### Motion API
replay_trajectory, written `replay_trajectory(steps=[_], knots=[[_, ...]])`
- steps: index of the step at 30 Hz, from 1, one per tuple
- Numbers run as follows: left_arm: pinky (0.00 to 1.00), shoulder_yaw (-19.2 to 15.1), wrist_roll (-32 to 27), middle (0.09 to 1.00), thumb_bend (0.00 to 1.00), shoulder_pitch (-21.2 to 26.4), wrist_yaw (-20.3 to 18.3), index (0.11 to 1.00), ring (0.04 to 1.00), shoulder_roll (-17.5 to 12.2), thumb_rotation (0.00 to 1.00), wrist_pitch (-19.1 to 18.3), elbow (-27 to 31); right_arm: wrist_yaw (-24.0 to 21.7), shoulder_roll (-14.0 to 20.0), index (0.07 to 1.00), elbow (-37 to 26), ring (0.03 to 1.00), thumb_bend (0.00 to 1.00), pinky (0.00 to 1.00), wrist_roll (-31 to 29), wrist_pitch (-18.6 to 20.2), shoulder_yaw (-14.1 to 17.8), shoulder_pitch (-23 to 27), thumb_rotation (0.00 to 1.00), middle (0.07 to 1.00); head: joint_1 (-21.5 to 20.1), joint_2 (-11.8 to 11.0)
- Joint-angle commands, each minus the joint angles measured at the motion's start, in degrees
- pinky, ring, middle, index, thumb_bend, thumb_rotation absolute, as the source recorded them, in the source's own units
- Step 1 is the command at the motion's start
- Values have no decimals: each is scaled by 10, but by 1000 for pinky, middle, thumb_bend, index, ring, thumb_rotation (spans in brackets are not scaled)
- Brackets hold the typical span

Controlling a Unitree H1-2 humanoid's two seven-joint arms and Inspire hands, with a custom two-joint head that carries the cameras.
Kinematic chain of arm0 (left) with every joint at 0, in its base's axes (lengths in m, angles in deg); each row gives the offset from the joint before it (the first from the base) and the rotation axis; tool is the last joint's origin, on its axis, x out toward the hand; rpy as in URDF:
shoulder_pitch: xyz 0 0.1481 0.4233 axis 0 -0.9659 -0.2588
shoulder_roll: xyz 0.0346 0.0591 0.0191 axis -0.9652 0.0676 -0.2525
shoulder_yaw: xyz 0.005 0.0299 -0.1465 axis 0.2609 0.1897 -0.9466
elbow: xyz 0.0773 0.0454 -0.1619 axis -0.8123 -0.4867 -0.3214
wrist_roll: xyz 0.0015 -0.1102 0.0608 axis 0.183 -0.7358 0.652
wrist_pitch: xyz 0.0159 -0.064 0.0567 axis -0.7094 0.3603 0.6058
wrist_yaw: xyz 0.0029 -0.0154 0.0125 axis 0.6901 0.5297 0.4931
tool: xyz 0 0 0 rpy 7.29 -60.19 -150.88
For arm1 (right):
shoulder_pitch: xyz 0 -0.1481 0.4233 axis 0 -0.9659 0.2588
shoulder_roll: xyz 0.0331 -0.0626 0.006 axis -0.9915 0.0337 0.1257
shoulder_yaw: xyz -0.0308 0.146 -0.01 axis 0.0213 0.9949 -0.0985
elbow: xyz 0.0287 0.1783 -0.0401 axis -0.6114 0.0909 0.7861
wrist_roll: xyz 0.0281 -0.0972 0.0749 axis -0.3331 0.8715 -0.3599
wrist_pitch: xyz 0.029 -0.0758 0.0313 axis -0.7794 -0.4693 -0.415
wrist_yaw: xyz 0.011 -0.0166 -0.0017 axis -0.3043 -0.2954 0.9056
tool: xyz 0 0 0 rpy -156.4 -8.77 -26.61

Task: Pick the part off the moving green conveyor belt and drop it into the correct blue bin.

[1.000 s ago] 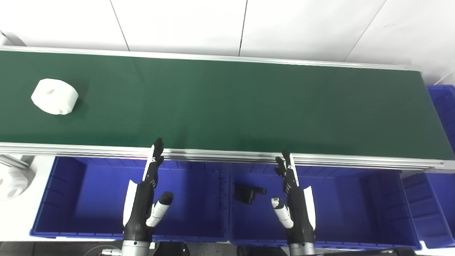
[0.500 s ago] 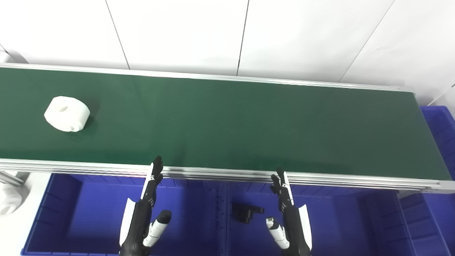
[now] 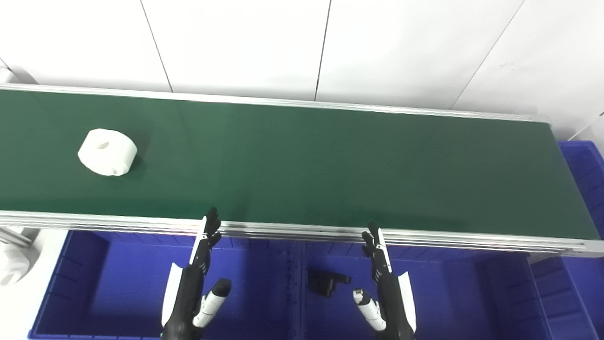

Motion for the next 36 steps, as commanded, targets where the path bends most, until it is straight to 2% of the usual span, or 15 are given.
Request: replay_trajectory(steps=[1,2,3,6,10,14,18,23,26,27,29,31,33,35,36], knots=[[918,7,7,998,855,-4,8,982,965,8,974,27,5,0,7,1000,-8,972,891,946,-8,-32,-1,-4,962,1000,12,-9],[908,8,10,998,854,-5,9,982,965,8,975,28,4,0,9,1000,-7,975,898,947,-10,-32,-1,-4,963,1000,12,-9],[905,10,16,998,853,-4,12,983,966,10,975,31,-1,2,13,1000,-5,976,900,947,-11,-32,-1,-3,963,1000,32,-22],[872,16,27,988,840,0,22,969,958,16,960,35,-19,8,26,1000,6,984,915,971,-24,-32,-3,2,958,1000,59,-40],[881,29,35,979,849,8,40,954,956,21,961,36,-40,21,40,1000,21,986,904,962,-26,-32,-5,11,966,1000,90,-57],[878,42,46,958,853,18,64,931,943,25,966,36,-58,25,52,1000,31,991,898,968,-30,-32,-5,19,975,1000,109,-66],[826,56,55,931,862,28,92,898,903,24,950,37,-74,25,63,1000,42,1000,899,998,-47,-32,-10,28,960,1000,123,-76],[782,68,47,913,850,38,109,884,879,23,908,37,-84,25,69,1000,49,1000,892,1000,-58,-32,-12,35,938,1000,140,-72],[763,76,42,906,799,42,110,876,871,12,801,37,-83,24,68,1000,47,1000,899,1000,-58,-32,-12,35,940,1000,142,-66],[753,79,43,909,781,44,109,881,870,7,727,37,-80,22,67,1000,45,1000,897,1000,-59,-32,-13,35,938,1000,142,-64],[736,79,45,903,783,44,105,879,861,0,680,36,-70,21,65,1000,43,1000,897,1000,-58,-32,-14,35,939,1000,143,-59],[721,78,39,897,794,44,95,867,852,-4,572,36,-53,21,62,1000,42,1000,898,1000,-55,-32,-14,35,941,1000,144,-54],[710,73,44,886,810,45,80,849,846,-12,499,31,-22,18,58,1000,40,1000,902,1000,-54,-32,-13,35,942,1000,143,-48],[670,68,75,880,879,55,47,834,836,-34,424,1,45,20,57,1000,39,999,878,1000,-49,-32,-15,37,945,1000,143,-44],[675,62,99,881,894,65,22,835,841,-47,422,-28,89,19,55,1000,38,999,878,1000,-48,-32,-15,38,946,1000,143,-42]])
